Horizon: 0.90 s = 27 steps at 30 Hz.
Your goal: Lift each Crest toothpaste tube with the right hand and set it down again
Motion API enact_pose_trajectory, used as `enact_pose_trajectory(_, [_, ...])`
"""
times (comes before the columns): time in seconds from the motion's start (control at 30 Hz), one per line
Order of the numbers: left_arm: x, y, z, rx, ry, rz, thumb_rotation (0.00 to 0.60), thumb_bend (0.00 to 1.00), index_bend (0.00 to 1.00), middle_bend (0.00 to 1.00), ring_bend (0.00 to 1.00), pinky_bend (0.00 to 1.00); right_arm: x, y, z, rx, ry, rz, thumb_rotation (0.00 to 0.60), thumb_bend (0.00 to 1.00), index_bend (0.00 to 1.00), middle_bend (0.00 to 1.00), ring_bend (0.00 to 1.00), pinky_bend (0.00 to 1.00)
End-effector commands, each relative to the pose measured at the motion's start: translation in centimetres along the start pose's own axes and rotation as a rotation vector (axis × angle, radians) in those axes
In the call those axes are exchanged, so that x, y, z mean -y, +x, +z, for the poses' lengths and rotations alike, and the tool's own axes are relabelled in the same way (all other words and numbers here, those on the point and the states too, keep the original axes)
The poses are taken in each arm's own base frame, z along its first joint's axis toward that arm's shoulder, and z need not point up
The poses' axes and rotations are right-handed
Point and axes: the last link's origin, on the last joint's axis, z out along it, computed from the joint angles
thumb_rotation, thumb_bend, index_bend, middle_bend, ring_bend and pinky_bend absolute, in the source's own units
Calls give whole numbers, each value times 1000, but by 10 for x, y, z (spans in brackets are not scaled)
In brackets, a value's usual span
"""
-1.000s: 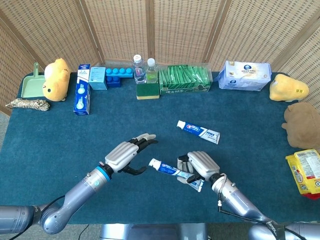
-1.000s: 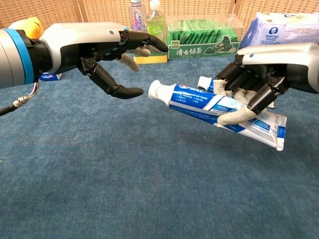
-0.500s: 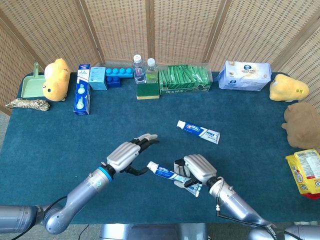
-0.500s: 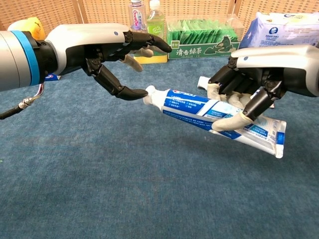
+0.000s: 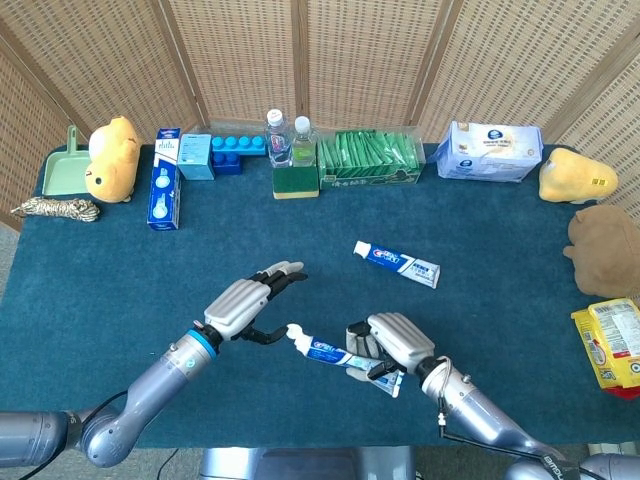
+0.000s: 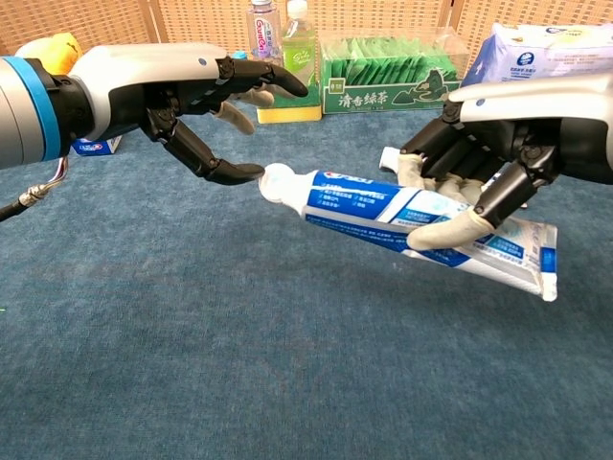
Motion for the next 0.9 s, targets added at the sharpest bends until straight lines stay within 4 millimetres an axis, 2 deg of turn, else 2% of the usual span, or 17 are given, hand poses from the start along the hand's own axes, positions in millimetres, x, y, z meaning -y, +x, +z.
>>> enact_pose_trajectory(0.03, [0,-1,1,2,-1,-2,600,306,94,29,0,130,3,0,-1,9,15,19,600,462,852,710,677,729])
enact_pose_trajectory(0.27, [-4,-3,4,-2,-19,-11,600,307,93,30,0,131,9,-1,-4,27,45,38,600,461,851,710,678,728])
enact_pose_trajectory(0.43, [-5,5,0,-30,-26,-11,600,306,93,31,0,133,-1,5,-4,-3,17,20,600,460,852,710,677,729])
enact_pose_trajectory(0.67, [-1,25,-21,-111,-19,14,600,306,92,31,0,133,-29,14,-10,-23,-47,-35,600,454,850,706,667,705])
enact_pose_trajectory(0.9, [14,43,-54,-204,32,42,600,307,92,34,0,130,-67,29,-20,-91,-128,-90,600,450,833,692,604,599])
